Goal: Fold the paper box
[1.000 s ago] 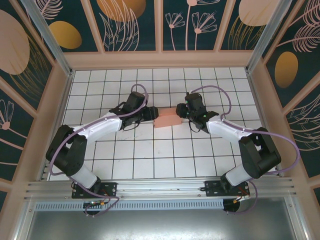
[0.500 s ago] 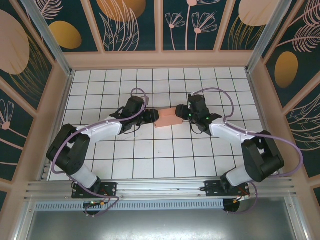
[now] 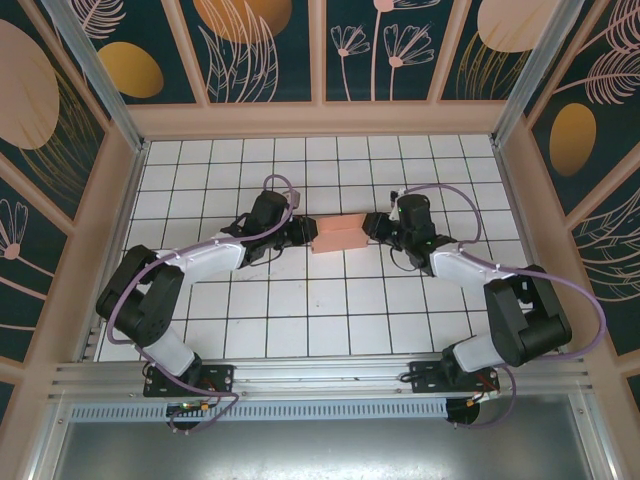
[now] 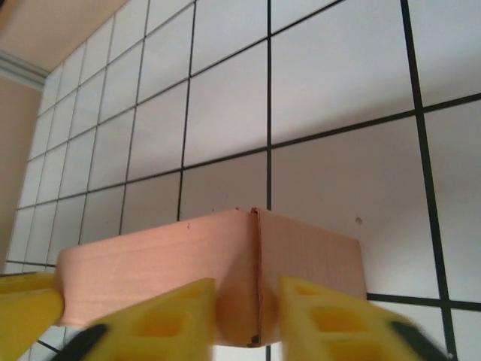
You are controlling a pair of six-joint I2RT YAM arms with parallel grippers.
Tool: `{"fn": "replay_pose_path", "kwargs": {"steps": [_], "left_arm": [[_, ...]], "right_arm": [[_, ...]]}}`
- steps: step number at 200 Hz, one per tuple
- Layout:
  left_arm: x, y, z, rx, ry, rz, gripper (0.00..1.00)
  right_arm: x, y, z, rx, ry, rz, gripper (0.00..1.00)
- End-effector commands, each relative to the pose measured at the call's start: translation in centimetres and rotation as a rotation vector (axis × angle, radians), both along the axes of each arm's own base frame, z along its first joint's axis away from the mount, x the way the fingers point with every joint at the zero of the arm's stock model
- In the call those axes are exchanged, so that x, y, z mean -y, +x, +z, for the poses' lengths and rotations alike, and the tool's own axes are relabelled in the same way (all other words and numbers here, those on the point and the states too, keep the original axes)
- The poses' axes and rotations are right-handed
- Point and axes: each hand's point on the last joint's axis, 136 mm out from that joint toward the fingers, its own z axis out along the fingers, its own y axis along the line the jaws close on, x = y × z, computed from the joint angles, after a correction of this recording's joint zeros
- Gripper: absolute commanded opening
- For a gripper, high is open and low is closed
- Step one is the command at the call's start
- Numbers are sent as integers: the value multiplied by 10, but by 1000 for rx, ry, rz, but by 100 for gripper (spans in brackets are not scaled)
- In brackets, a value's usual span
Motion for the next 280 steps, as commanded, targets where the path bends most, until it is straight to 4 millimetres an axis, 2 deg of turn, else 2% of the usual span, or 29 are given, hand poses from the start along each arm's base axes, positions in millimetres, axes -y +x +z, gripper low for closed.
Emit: {"fn": "replay_pose_path", "kwargs": {"steps": [1, 25, 32, 46, 61, 74, 91, 107, 136, 167, 191, 231, 259, 280], "left_arm": [[-25, -32, -67, -196, 124, -4, 22], [-22, -32, -65, -195, 95, -16, 18], [-21, -34, -75, -221, 99, -23, 17], [-18, -34, -75, -221, 86, -33, 12], [-18, -33, -75, -223, 86, -35, 11], [-18, -31, -74, -219, 90, -32, 11], [-18, -31, -76, -222, 102, -32, 14], [-18, -31, -77, -227, 106, -35, 17], [-18, -31, -79, -231, 106, -37, 17], [-18, -31, -79, -231, 107, -36, 18], [-20, -31, -81, -231, 115, -31, 18], [-20, -32, -84, -238, 120, -28, 16], [-20, -31, -86, -243, 114, -26, 16], [-19, -30, -85, -241, 113, -27, 17]], "right_arm": [[12, -7, -24, -65, 20, -29, 11], [9, -7, -23, -69, 42, -13, 0], [7, -6, -20, -65, 52, -4, 0], [1, -4, -8, -39, 68, 18, 0], [-1, -2, 1, -15, 65, 24, 0], [-2, 0, 10, 10, 58, 29, 14], [-6, 4, 17, 32, 31, 37, 41], [-14, 6, 15, 34, -20, 51, 56], [-32, 12, 4, 13, -111, 86, 68], [-38, 11, -15, -34, -172, 98, 70], [-31, 10, -24, -55, -199, 78, 61], [-14, 12, -25, -75, -177, 19, 30], [-7, 11, -23, -79, -136, -1, 20], [-7, 11, -21, -79, -92, -1, 6]]}}
